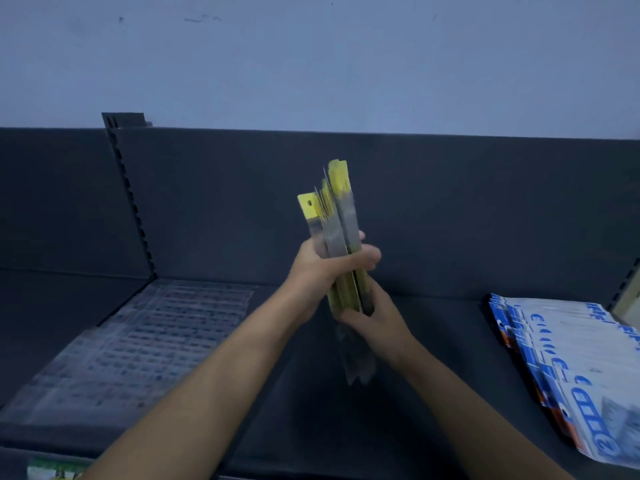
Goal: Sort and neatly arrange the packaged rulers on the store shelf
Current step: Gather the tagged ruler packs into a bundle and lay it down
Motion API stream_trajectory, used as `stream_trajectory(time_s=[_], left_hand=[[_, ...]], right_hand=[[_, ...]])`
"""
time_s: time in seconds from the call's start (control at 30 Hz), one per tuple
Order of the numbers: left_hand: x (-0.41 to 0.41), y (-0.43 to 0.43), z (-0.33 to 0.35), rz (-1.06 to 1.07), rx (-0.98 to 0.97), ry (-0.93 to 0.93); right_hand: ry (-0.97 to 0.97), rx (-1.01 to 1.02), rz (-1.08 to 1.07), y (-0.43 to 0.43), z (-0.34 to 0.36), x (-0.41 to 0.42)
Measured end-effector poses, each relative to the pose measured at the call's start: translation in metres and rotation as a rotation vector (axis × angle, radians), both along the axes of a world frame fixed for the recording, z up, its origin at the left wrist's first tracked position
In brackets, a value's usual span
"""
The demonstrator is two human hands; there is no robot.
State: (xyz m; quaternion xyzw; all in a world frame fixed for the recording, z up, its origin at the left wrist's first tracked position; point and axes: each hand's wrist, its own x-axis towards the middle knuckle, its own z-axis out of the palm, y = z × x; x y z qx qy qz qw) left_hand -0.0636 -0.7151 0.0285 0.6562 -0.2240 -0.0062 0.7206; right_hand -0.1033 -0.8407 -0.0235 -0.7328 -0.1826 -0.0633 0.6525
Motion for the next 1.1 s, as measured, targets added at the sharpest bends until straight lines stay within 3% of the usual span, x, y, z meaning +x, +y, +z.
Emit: stream_trajectory(time_s=[0.17, 0.3, 0.53, 0.7, 1.1], left_hand=[[-0.006, -0.012, 0.005, 0.058, 0.167, -0.266], [-0.008, -0.012, -0.002, 0.040, 0.187, -0.269], [-0.010, -0.005, -0.002, 0.115, 0.285, -0.402], [-0.009, 0.001, 0.002, 0.138, 0.288, -0.389], [-0.006, 0.017, 0.011, -0.048, 0.253, -0.276]], right_hand=[[-0.100, -0.044, 0.036, -0.002, 0.002, 0.003], [-0.068, -0.120, 0.013, -0.006, -0.006, 0.004], [-0.047, -0.071, 0.056, -0.012, -0.003, 0.002], [-0.021, -0.044, 0.064, -0.024, 0.001, -0.003], [-0.111, -0.056, 0.050, -0.025, 0.003, -0.013]])
